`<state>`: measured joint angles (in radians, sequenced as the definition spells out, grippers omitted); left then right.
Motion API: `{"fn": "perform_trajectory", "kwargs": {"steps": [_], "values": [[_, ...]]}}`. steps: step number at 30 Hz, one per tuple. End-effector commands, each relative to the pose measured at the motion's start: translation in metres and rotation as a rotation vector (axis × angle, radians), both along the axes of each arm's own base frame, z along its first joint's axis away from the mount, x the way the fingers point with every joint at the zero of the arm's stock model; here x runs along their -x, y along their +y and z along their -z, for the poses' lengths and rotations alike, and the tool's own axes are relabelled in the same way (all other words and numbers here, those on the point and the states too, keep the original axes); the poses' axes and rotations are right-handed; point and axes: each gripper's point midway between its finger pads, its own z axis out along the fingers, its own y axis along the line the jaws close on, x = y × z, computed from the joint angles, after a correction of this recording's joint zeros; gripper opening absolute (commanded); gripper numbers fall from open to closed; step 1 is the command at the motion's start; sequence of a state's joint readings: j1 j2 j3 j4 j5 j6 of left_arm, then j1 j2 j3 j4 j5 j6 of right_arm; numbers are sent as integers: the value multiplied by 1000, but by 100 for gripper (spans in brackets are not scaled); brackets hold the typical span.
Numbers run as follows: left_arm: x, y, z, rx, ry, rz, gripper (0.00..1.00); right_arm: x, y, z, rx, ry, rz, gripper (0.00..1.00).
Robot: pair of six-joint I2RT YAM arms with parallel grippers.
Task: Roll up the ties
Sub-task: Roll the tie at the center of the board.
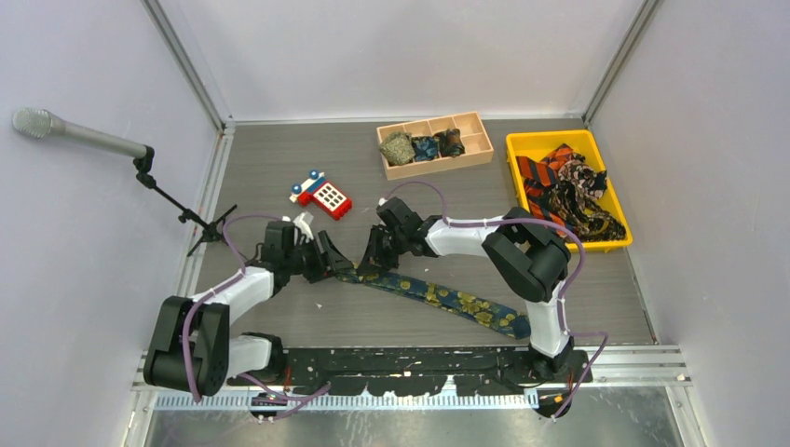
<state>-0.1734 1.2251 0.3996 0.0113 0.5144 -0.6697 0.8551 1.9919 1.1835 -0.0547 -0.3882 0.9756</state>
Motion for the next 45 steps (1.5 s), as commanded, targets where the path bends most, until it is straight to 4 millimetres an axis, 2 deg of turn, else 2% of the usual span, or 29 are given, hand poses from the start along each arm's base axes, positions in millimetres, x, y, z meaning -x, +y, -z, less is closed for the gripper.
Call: {"fn": "perform_trajectory", "kwargs": {"steps": [1,13,20,25,34,38,45], "values": [[-1,-8,-5,61,-21,33,56,12,-20,41,126,52,7,14],[2,-18,-5,121,-25,77,49,12,-19,43,127,56,8,14],[4,-17,-6,118,-37,77,34,9,-16,38,120,49,7,14],[4,-14,-7,102,-47,61,24,5,-11,26,102,34,4,14],[3,-6,-13,-5,-89,22,9,-1,-1,-22,27,-16,3,14],[0,-2,-19,-46,-126,-2,5,2,3,-27,20,-21,-3,14],[2,2,-20,-108,-143,-15,2,5,15,-21,20,-11,-22,14]]}}
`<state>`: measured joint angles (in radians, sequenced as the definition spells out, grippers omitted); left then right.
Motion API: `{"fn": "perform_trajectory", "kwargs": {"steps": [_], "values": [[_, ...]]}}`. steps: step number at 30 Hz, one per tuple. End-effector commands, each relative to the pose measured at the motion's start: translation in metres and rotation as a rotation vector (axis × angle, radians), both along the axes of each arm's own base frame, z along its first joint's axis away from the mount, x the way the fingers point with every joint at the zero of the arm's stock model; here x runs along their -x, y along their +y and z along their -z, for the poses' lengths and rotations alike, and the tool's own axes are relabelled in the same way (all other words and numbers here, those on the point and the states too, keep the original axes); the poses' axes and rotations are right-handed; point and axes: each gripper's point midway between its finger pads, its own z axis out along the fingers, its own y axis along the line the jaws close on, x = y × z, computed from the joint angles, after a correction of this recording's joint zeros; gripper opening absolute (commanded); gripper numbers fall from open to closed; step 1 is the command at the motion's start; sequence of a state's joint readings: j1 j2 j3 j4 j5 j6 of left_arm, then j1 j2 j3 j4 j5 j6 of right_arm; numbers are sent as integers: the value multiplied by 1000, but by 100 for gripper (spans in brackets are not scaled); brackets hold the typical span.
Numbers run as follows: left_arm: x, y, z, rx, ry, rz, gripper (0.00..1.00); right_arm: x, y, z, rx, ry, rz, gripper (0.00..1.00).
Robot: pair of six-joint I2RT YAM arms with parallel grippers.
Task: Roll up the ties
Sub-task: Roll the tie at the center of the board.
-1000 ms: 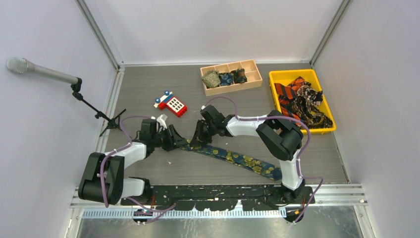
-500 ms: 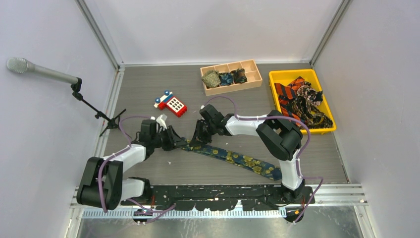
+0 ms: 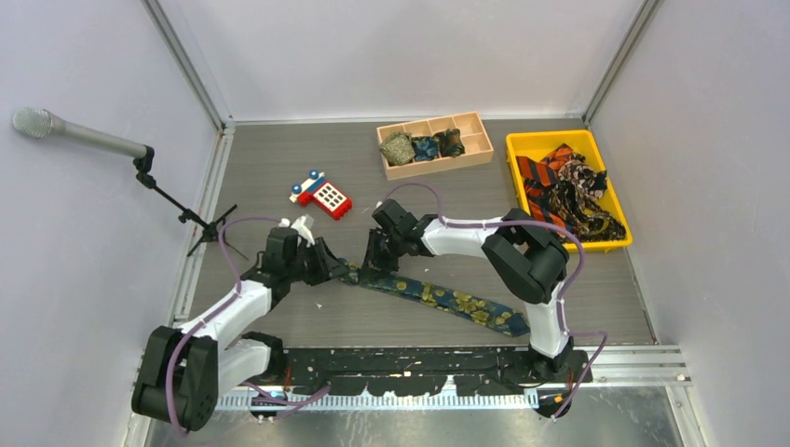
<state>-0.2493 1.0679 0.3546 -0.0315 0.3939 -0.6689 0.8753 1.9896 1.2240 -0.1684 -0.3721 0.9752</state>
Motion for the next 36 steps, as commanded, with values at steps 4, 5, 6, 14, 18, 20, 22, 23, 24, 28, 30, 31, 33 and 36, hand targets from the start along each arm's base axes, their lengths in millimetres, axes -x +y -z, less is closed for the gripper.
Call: {"fn": "perform_trajectory", "kwargs": {"steps": [4,5,6,14,18,20,22,23,24,28,30,31,33,36], "values": [[-9,5,-12,-72,-69,-11,1,-7,24,-24,-47,-51,-19,14],[-8,5,-13,-76,-72,-13,1,-7,26,-24,-47,-51,-22,14],[-8,5,-13,-81,-76,-14,1,-7,27,-24,-46,-52,-26,14],[-12,10,-18,-111,-94,-38,0,-9,34,-6,-27,-28,-35,14],[-14,12,-20,-121,-102,-50,0,-13,38,0,-24,-27,-38,14],[-15,13,-20,-132,-102,-57,0,-14,39,3,-19,-24,-42,14],[-16,16,-20,-146,-101,-65,0,-16,41,7,-15,-22,-45,14],[-16,17,-21,-153,-104,-67,0,-16,42,7,-15,-20,-48,14],[-17,18,-21,-160,-104,-70,0,-16,42,7,-16,-19,-50,14],[-18,24,-22,-201,-106,-82,0,-15,41,-1,-23,-31,-51,14],[-20,27,-22,-223,-113,-90,0,-14,37,-4,-20,-35,-49,14],[-20,29,-22,-236,-116,-90,0,-13,36,-6,-20,-36,-48,14],[-21,30,-22,-257,-123,-89,0,-11,34,-7,-22,-36,-47,14],[-22,30,-23,-286,-135,-85,0,-8,33,-5,-25,-31,-44,14]]}}
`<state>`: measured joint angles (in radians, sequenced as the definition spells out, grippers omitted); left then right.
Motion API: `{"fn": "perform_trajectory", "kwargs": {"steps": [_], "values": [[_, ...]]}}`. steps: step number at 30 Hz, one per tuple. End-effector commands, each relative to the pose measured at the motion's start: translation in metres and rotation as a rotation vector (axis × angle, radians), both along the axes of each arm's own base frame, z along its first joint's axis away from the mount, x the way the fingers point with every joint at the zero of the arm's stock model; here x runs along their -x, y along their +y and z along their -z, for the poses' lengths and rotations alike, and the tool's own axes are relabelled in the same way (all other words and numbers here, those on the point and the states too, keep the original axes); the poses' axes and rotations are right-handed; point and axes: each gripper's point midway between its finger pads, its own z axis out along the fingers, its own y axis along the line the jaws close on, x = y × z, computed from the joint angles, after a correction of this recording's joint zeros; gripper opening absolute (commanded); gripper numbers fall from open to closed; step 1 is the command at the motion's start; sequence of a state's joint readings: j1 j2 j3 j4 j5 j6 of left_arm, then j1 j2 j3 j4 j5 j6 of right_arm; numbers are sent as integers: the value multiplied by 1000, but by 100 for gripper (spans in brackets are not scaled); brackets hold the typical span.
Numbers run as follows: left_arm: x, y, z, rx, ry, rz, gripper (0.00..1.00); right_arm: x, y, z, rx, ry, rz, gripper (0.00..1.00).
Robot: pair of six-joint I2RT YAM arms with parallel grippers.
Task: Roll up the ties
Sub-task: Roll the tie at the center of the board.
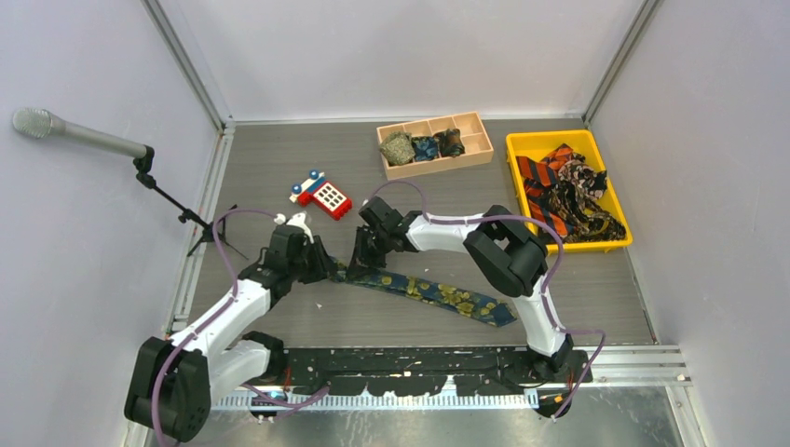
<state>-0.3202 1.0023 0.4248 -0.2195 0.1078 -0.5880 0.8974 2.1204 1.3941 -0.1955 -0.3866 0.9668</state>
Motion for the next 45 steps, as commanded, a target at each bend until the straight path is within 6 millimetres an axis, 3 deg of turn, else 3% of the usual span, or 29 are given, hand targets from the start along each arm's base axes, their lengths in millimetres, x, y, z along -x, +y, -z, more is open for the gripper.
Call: {"fn": "perform_trajectory", "kwargs": {"steps": [1,28,45], "values": [[-16,-1,-23,-46,-95,10,0,4,-1,-10,-11,-24,-7,14],[-17,-9,-21,-194,-125,38,0,-11,30,-11,-53,-16,-31,14],[-21,-16,-12,-336,-133,31,0,-10,23,-24,-81,-20,-26,14]]}}
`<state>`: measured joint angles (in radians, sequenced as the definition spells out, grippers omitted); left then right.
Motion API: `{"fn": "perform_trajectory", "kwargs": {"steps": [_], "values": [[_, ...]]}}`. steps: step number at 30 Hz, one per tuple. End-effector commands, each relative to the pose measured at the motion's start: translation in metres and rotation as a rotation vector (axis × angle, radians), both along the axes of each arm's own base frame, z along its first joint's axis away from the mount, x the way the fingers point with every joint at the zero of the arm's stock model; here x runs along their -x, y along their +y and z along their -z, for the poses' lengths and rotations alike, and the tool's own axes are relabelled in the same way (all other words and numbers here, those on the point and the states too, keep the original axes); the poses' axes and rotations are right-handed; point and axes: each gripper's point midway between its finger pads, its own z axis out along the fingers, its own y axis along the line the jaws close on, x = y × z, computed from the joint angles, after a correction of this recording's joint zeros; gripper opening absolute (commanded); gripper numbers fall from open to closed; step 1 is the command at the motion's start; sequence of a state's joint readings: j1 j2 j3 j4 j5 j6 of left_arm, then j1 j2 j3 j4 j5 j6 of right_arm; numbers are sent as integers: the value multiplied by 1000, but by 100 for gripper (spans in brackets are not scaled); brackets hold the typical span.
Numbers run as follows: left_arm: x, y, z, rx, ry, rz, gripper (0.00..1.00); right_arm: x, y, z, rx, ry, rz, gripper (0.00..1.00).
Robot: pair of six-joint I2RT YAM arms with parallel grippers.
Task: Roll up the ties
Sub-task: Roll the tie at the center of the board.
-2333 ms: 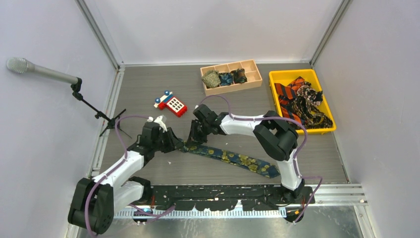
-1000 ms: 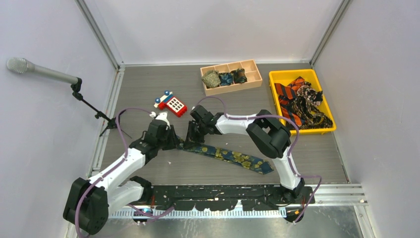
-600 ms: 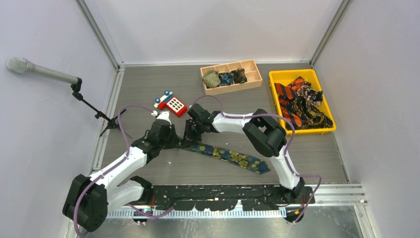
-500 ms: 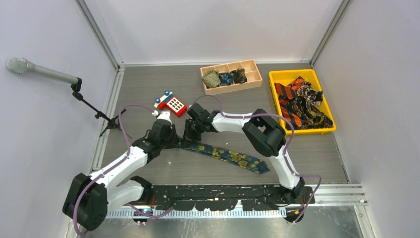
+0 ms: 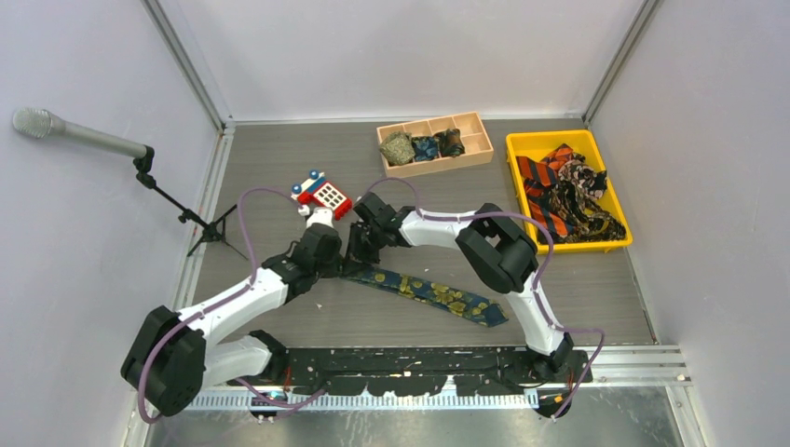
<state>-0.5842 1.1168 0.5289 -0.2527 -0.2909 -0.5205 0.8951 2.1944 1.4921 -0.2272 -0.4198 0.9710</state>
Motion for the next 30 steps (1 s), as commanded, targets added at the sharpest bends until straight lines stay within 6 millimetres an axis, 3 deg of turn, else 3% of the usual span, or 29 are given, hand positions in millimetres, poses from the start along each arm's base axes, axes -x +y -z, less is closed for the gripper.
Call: {"fn": "perform_trajectory", "kwargs": {"steps": [1,15,26,30], "values": [[-7,-10,-8,-24,-33,0,0,-3,7,-30,-74,-53,-10,14],[-7,-15,-7,-113,-52,8,0,3,-39,-36,-34,-76,27,14],[-6,-16,-6,-137,-53,14,0,-10,-54,-33,-11,-93,49,14],[-7,-16,-7,-142,-57,15,0,-8,-60,-22,28,-85,45,14]]}}
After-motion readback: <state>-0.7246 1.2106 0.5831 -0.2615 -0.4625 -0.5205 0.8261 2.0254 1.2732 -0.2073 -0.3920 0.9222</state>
